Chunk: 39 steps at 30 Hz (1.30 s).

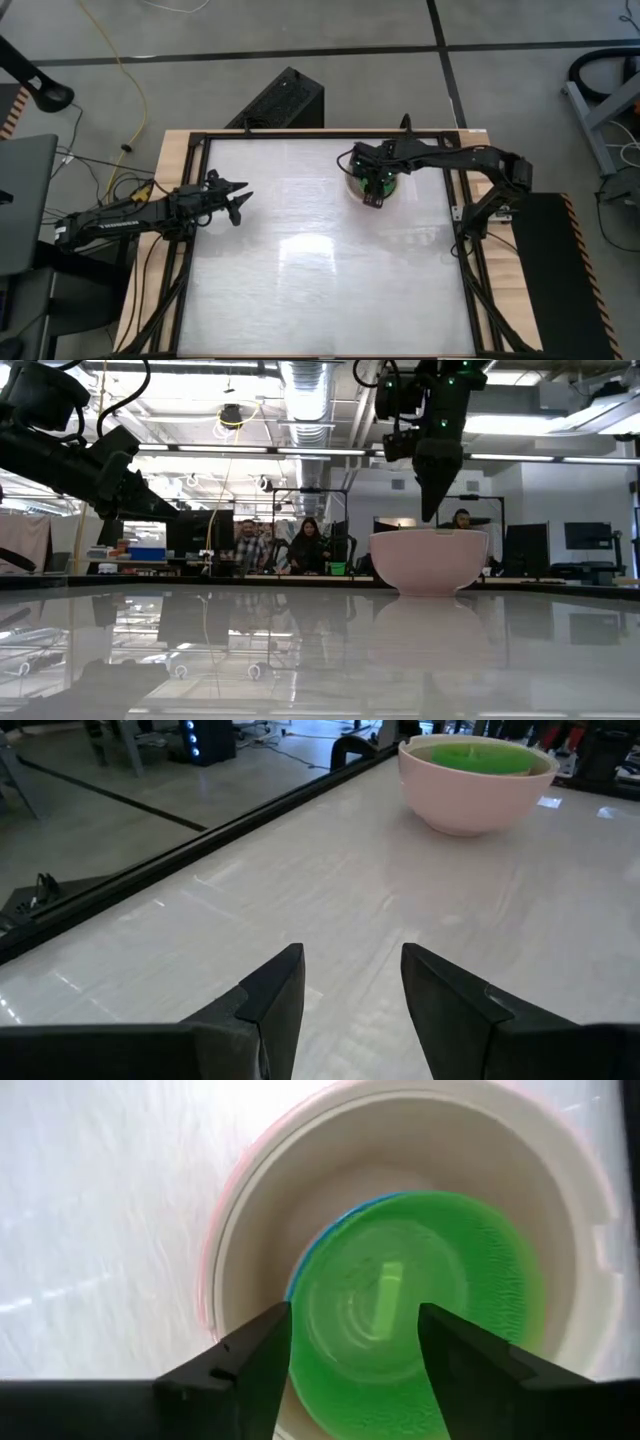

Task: Nest bowls inside each other
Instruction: Return to Home Position

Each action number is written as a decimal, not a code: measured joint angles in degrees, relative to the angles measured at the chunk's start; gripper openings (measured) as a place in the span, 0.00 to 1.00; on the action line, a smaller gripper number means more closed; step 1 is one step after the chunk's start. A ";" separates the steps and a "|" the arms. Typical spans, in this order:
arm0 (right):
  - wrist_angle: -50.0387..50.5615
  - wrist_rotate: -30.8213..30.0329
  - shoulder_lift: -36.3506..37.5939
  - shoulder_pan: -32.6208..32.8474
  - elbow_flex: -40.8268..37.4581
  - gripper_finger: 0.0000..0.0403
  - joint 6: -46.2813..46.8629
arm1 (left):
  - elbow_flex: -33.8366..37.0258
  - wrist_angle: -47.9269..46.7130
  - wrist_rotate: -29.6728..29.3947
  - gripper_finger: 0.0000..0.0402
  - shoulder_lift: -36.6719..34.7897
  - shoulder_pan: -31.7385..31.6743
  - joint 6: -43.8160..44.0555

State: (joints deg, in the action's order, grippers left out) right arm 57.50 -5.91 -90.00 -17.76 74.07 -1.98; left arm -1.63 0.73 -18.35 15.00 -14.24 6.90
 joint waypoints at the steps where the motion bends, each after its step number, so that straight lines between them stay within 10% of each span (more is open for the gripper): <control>1: 0.56 -0.06 0.00 -0.02 0.58 0.59 0.02 | 0.00 0.00 -0.01 0.39 0.00 0.00 0.00; 16: 0.14 2.56 8.77 10.36 1.71 0.44 5.50 | 0.00 0.01 0.00 0.39 0.00 0.00 0.53; 27: -37.08 2.84 29.07 24.28 -24.54 0.28 9.93 | 0.00 0.00 -0.02 0.39 0.00 0.00 -0.17; 39: -65.41 6.15 36.20 22.02 -47.87 0.16 12.17 | 0.00 0.01 -0.04 0.39 0.00 0.00 0.52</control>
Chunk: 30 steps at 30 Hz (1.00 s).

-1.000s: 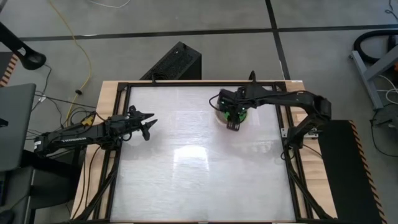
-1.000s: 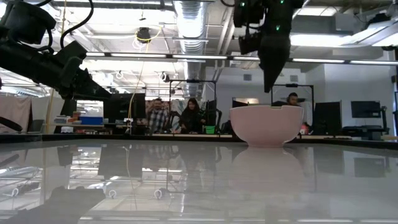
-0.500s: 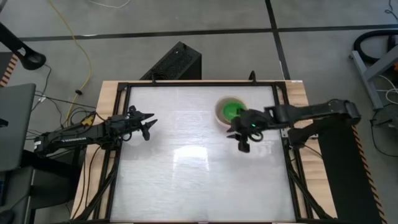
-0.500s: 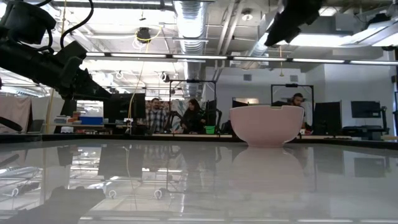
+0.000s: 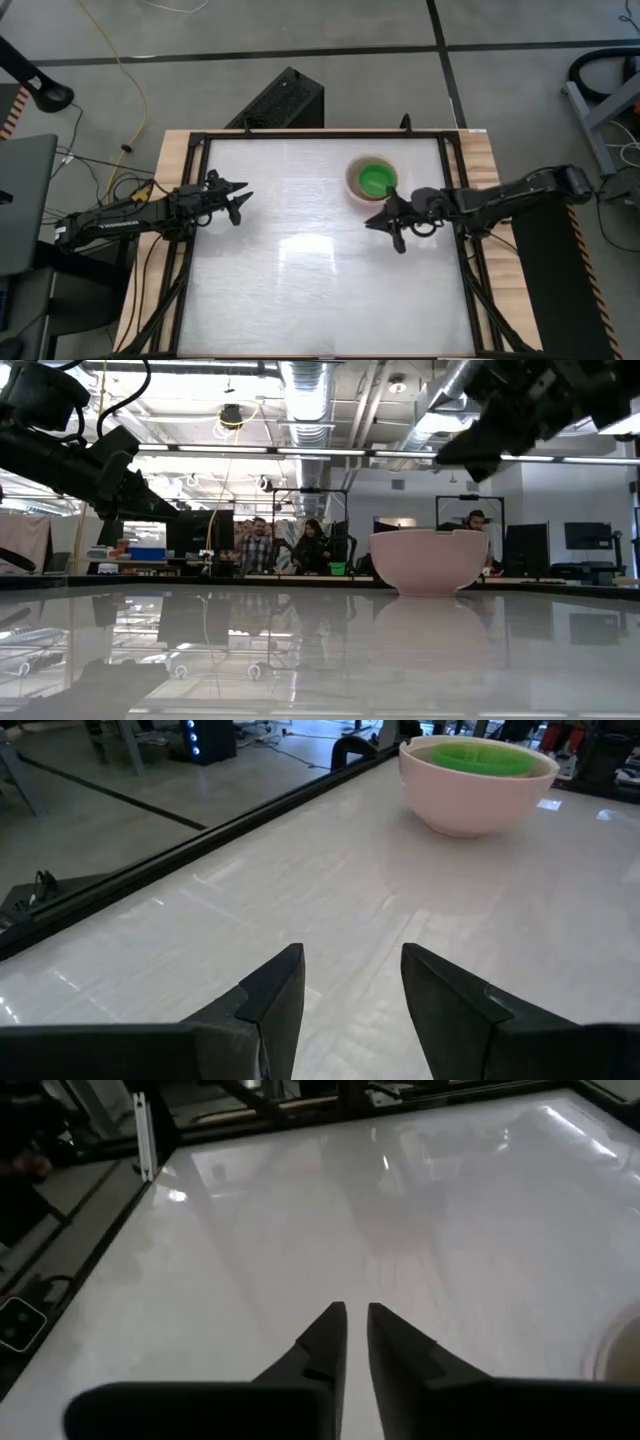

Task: Nest bowls inside each other
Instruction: Return to Home Position

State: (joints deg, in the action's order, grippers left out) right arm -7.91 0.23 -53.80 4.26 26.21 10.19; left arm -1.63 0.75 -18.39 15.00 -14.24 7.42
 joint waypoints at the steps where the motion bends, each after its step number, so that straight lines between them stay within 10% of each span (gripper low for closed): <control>1: -1.21 1.04 1.11 -0.58 -1.55 0.14 0.02 | 0.00 0.00 0.00 0.39 0.00 0.00 0.01; 15: -5.81 -3.17 24.13 -4.03 -20.00 0.04 4.84 | 0.00 0.01 -0.20 0.39 0.00 0.00 0.15; 30: 5.42 -2.39 35.31 -3.82 -21.36 0.03 0.75 | 0.02 0.01 -0.34 0.39 0.00 0.00 0.28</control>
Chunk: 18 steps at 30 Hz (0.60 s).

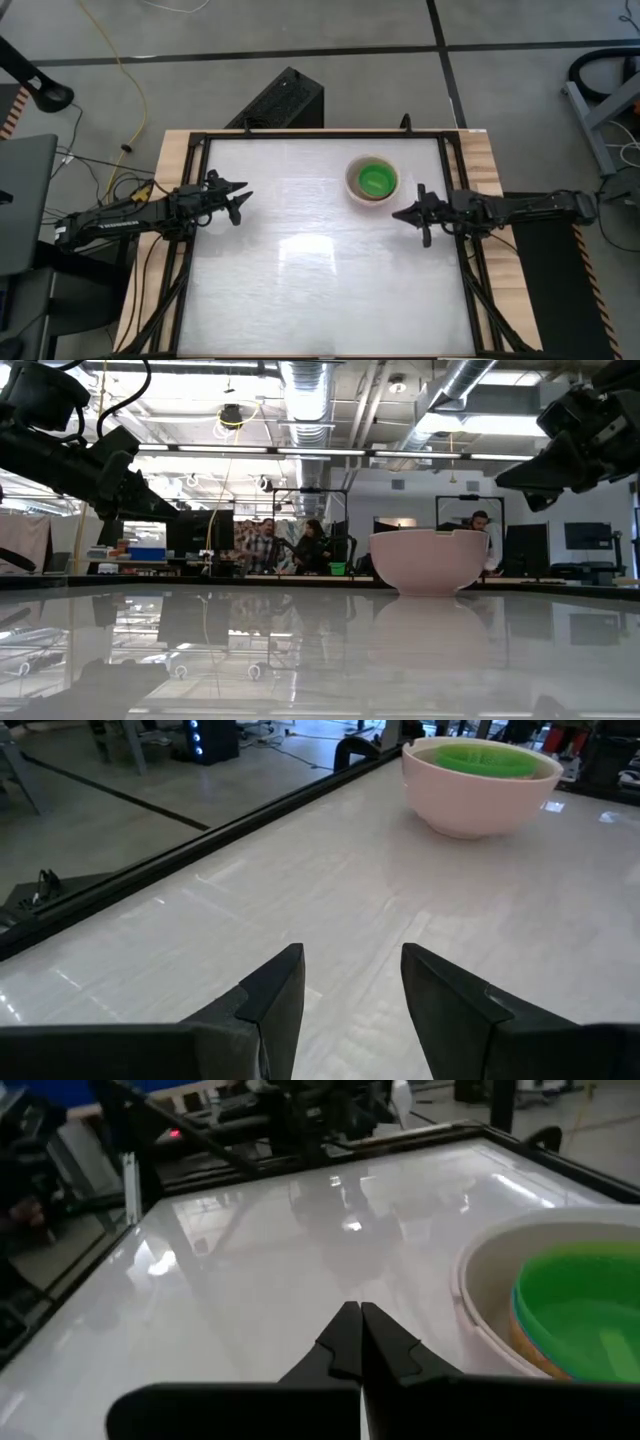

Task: Nest bowls inside each other
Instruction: Return to Home Position

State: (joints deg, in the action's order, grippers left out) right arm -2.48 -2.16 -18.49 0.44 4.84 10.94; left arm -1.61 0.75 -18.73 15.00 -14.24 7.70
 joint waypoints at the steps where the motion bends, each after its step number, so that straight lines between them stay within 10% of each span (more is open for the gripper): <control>1: 0.51 0.13 0.45 -0.01 0.00 0.03 -0.72 | 0.00 0.00 -0.03 0.39 0.00 0.00 0.00; 18: 6.06 3.34 8.10 1.14 0.00 0.03 -3.99 | 0.00 0.00 0.08 0.39 0.00 0.00 0.04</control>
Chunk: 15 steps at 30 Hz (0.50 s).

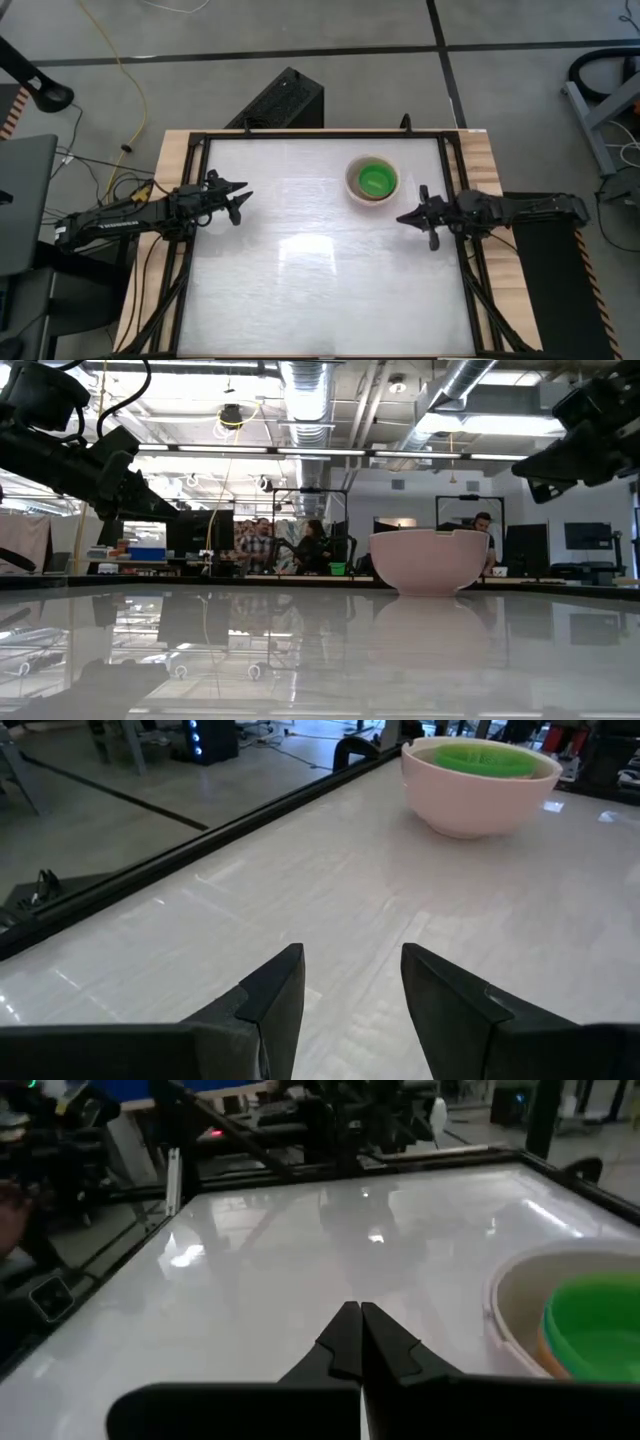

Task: Nest bowls inside each other
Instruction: Return to Home Position

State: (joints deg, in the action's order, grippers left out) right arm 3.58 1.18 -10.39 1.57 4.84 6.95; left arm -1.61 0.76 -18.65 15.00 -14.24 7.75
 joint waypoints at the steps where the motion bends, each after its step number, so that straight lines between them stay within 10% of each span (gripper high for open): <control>1: 0.33 0.07 0.57 0.33 -0.02 0.03 -0.86 | 0.00 0.00 0.00 0.39 0.00 0.00 -0.22; 15: -1.93 -5.35 0.09 0.49 -3.04 0.03 3.56 | 0.00 0.00 0.28 0.39 0.02 0.00 -0.42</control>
State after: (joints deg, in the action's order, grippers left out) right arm 1.65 -4.17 -10.29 2.07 1.80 10.50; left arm -1.61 0.75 -18.37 15.03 -14.24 7.33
